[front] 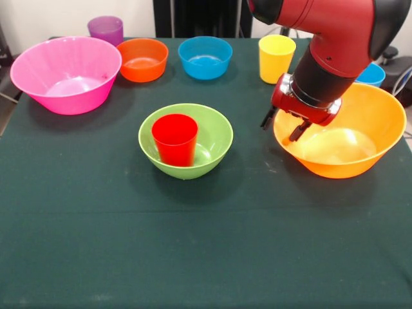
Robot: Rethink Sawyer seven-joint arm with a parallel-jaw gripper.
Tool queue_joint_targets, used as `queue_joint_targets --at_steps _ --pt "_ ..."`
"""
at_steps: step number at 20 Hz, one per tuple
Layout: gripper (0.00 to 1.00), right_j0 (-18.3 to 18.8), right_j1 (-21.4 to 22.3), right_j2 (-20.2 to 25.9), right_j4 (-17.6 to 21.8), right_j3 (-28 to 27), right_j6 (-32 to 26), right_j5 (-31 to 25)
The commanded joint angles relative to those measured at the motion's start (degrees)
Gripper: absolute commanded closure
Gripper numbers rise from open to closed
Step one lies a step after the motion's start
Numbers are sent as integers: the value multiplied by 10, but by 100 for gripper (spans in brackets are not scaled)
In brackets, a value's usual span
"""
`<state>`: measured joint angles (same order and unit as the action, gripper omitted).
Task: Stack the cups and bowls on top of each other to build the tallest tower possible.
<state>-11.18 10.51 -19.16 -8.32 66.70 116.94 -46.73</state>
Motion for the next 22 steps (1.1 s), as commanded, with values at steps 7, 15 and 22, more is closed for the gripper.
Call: queue_joint_targets --at_steps 7,15,22 --pt "0 -8 -10 29 -6 7 111 32" --pt "0 -9 -10 27 -9 6 110 29" --pt "0 -8 -9 28 -11 8 107 30"
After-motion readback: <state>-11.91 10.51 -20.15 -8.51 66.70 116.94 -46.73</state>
